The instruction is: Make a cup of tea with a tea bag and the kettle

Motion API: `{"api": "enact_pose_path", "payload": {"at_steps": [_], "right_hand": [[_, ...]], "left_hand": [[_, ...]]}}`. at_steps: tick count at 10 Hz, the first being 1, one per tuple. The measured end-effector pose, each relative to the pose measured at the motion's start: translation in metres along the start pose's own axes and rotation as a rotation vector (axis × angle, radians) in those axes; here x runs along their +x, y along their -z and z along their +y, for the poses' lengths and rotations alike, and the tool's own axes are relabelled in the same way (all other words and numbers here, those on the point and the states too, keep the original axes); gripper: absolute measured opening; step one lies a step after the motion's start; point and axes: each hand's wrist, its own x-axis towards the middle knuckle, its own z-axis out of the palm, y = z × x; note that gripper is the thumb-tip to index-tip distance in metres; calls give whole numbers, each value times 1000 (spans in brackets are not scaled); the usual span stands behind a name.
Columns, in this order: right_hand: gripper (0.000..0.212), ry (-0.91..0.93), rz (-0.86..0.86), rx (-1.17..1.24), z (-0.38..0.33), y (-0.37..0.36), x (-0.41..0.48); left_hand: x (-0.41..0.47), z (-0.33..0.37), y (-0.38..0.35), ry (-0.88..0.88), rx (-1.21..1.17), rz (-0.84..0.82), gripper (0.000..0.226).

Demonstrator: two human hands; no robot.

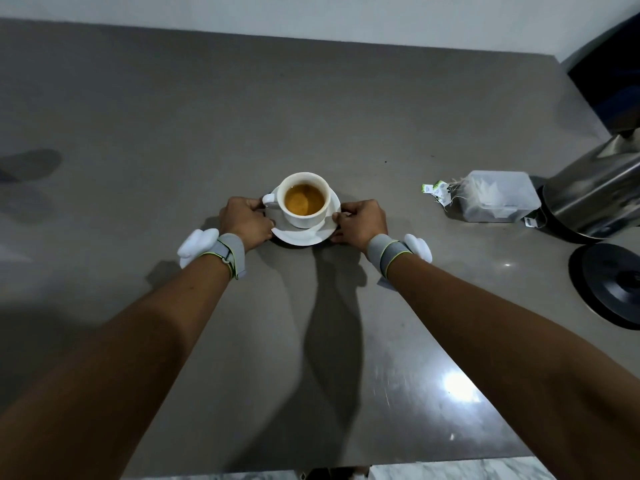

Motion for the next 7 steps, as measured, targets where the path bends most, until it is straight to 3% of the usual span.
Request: {"api": "enact_pose_path", "payload": {"at_steps": [3, 4, 6, 7], "right_hand": [[14, 11, -6, -14, 2, 0, -3], [15, 11, -25, -19, 0, 2, -4], [49, 2, -23, -151, -2, 8, -17], [49, 71, -11, -204, -19, 31, -40]], "left_hand": [[5, -5, 0, -4, -32, -54, 21], [4, -3, 1, -2, -49, -67, 32], [-26, 17, 10, 24, 120, -15, 69], [-57, 47, 26, 13, 238, -25, 67]]}}
